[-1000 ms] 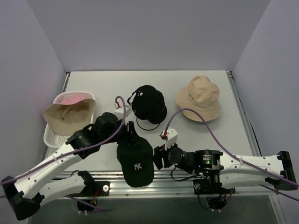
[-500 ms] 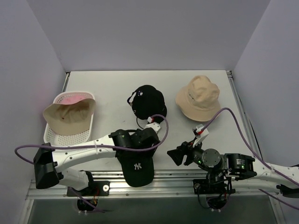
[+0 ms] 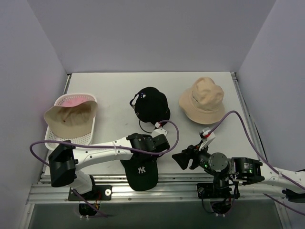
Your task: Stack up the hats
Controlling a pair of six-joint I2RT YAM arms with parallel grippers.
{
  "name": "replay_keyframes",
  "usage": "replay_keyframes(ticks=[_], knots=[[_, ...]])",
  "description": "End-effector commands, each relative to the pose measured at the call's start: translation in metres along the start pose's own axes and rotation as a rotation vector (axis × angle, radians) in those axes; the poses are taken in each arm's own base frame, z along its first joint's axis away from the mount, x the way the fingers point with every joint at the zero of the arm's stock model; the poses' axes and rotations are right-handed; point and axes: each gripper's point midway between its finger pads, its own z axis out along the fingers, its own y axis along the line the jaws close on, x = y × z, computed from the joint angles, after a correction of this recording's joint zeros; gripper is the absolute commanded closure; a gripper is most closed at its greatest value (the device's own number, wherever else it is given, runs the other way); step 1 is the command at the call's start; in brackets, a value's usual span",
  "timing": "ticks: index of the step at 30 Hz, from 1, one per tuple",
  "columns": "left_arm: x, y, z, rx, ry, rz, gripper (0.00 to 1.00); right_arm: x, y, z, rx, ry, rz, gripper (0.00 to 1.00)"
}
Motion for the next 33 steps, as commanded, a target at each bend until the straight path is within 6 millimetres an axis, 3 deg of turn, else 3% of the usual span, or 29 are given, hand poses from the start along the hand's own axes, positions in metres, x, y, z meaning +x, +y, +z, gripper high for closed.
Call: replay_keyframes(ticks=[1,9,16,18,24,29,33], knots=[[-0.016,0.000,-0.008,0.018,-0.056,-0.057,0.94,-0.004,-0.001,0.001,0.010,-0.027,0.016,0.43],[-0.033,0.010,-0.041,0.074,-0.161,-0.162,0.98,0.001,0.008,0.009,-0.014,-0.012,0.019,0.43],[-0.070,0.043,-0.109,0.194,-0.339,-0.381,0.98,0.009,0.035,0.022,-0.115,0.004,0.006,0.35],[-0.082,0.048,-0.128,0.238,-0.392,-0.429,0.98,0.003,0.045,0.025,-0.158,-0.026,0.016,0.35],[-0.101,0.091,-0.181,0.254,-0.555,-0.618,0.98,-0.017,0.076,0.030,-0.277,-0.126,0.053,0.33],[-0.109,0.105,-0.197,0.245,-0.622,-0.702,0.98,-0.035,0.100,0.038,-0.316,-0.184,0.058,0.33],[-0.113,0.109,-0.204,0.276,-0.671,-0.758,0.98,-0.035,0.102,0.053,-0.258,-0.192,0.067,0.33]])
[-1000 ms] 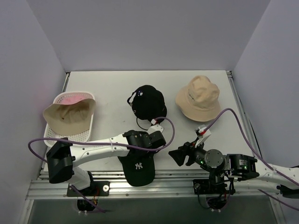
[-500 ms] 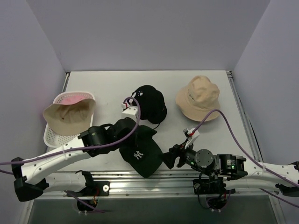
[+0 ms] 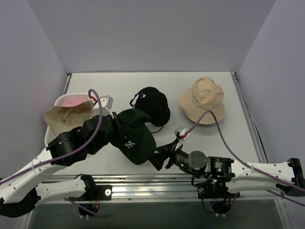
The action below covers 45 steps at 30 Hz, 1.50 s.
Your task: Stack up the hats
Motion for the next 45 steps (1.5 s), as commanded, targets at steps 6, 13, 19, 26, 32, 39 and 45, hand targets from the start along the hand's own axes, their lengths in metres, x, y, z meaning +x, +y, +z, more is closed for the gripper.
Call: replay_keyframes(ticks=[6,13,19,26,32,39,45], knots=[[-0.037,-0.004,-0.017,0.053,-0.158,-0.171,0.98,-0.030,0.012,0.020,0.030,-0.148,0.068,0.33],[-0.048,0.001,-0.028,0.072,-0.212,-0.242,0.98,-0.040,0.024,0.024,-0.020,-0.200,0.064,0.32],[-0.049,-0.007,-0.031,0.137,-0.221,-0.299,0.98,-0.045,0.032,0.033,-0.029,-0.214,0.030,0.33],[-0.043,-0.012,-0.031,0.215,-0.227,-0.373,0.98,-0.058,0.046,0.035,-0.091,-0.279,0.049,0.52],[-0.052,-0.003,-0.043,0.244,-0.286,-0.460,0.98,-0.066,0.055,0.034,-0.139,-0.318,0.088,0.40],[-0.056,-0.003,-0.047,0.275,-0.307,-0.501,0.98,-0.052,0.054,0.052,-0.098,-0.281,0.061,0.35],[-0.060,-0.001,-0.052,0.276,-0.321,-0.508,0.98,-0.047,0.047,0.053,-0.088,-0.295,0.081,0.43]])
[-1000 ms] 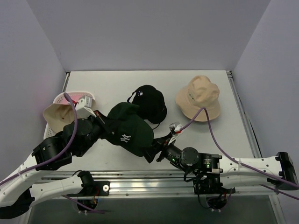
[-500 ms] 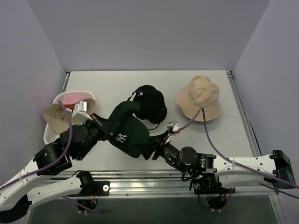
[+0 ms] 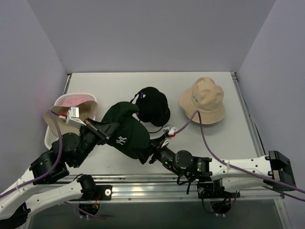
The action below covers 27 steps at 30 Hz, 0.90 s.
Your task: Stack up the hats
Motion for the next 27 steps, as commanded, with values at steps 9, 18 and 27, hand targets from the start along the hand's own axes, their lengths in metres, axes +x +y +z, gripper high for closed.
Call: replay_keyframes(ticks=[9,18,27], knots=[[-0.017,-0.016,-0.005,0.101,-0.079,-0.144,0.98,-0.028,0.020,0.004,-0.053,-0.109,0.089,0.33],[-0.013,-0.013,0.000,0.112,-0.087,-0.171,0.98,-0.027,0.004,-0.005,-0.018,-0.131,0.102,0.63],[-0.016,0.009,-0.008,-0.098,-0.006,0.149,0.68,-0.068,0.006,-0.027,0.102,-0.014,0.037,1.00]])
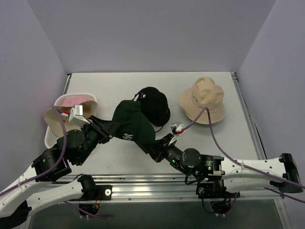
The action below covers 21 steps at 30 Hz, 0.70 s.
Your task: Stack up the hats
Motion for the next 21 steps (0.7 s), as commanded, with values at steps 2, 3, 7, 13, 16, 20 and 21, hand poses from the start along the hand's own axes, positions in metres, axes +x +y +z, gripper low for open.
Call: replay_keyframes(ticks=[2,3,7,13,16,20,21], knots=[[-0.034,0.017,-0.026,-0.126,-0.029,0.156,0.61,-0.056,0.006,-0.021,0.081,0.032,-0.010,1.00],[-0.037,0.021,-0.029,-0.139,-0.035,0.179,0.55,-0.076,0.016,-0.024,0.063,0.017,0.006,1.00],[-0.050,0.034,-0.039,-0.179,-0.067,0.242,0.45,-0.114,0.026,-0.024,0.064,0.061,-0.021,1.00],[-0.057,0.013,-0.030,-0.142,-0.077,0.349,0.31,-0.153,0.031,0.007,0.027,0.187,-0.101,1.00],[-0.064,0.003,-0.024,-0.161,-0.095,0.391,0.26,-0.175,0.026,0.024,-0.059,0.212,-0.095,1.00],[-0.077,-0.010,-0.018,-0.173,-0.143,0.400,0.25,-0.184,0.011,0.047,-0.190,0.280,-0.061,1.00],[-0.077,-0.014,-0.016,-0.161,-0.140,0.406,0.25,-0.182,0.006,0.058,-0.197,0.301,-0.057,1.00]])
